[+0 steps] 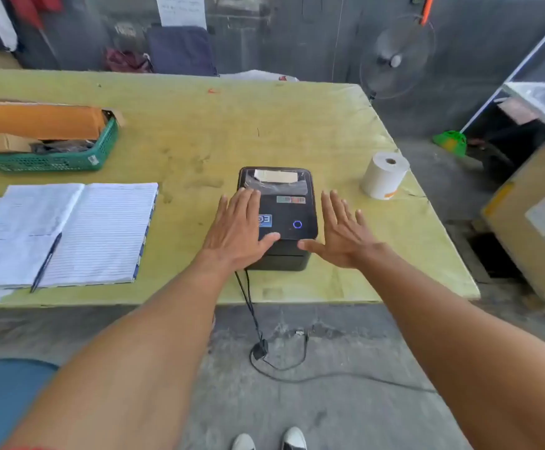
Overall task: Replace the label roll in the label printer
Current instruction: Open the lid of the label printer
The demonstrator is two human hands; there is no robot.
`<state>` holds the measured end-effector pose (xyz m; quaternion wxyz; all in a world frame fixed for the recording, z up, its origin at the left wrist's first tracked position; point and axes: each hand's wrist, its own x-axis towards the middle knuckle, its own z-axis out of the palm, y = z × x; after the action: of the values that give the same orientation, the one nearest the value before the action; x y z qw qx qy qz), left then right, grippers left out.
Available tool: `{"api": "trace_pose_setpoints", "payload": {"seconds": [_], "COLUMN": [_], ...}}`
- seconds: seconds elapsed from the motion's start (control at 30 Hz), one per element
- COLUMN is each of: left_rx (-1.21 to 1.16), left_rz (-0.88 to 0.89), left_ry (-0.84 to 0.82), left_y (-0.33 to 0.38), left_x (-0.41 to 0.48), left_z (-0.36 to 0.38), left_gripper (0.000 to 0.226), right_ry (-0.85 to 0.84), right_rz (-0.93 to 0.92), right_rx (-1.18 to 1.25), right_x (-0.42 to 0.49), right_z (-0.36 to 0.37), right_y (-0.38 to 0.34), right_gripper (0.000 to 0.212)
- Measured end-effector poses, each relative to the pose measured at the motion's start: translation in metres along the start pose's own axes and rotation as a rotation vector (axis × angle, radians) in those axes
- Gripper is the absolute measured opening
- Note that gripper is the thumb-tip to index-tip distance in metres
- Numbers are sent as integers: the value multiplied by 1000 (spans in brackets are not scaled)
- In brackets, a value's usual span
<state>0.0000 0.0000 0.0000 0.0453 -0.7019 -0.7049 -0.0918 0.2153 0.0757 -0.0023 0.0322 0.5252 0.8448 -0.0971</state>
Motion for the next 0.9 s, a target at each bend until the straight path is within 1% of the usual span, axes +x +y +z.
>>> {"api": "trace_pose_setpoints", "payload": {"seconds": [0.1,0.23,0.47,0.53,0.63,0.73,0.8,0.9], "left_rx": [34,5,-34,-91,-213,-325,-388,-464], "left_rz": [-13,-47,-169,-219,-325,-385,-416,-465], "left_ry": [-4,-6,12,22,33,14,7,-10], "left_y": [0,4,0,-2,-4,-4,-5,-7], "left_x": [-4,-11,-6,-3,-2,-2,-2,-1], "left_z": [6,14,25,27,32,39,41,43], "left_gripper": [96,103,113,114,112,111,112,111], "right_ry": [-41,-86,-125,-117,-72,-52,-68,-85], "right_rz": [2,-4,-27,-39,-30,15,39,49], "right_rx": [-2,46,116,180,321,433,458,451], "right_x": [-4,-8,-1,3,10,17,19,22], "right_z": [4,12,24,27,35,43,47,49], "right_y": [3,3,1,1,0,-2,0,4], "right_gripper": [121,118,113,106,85,68,65,67]}}
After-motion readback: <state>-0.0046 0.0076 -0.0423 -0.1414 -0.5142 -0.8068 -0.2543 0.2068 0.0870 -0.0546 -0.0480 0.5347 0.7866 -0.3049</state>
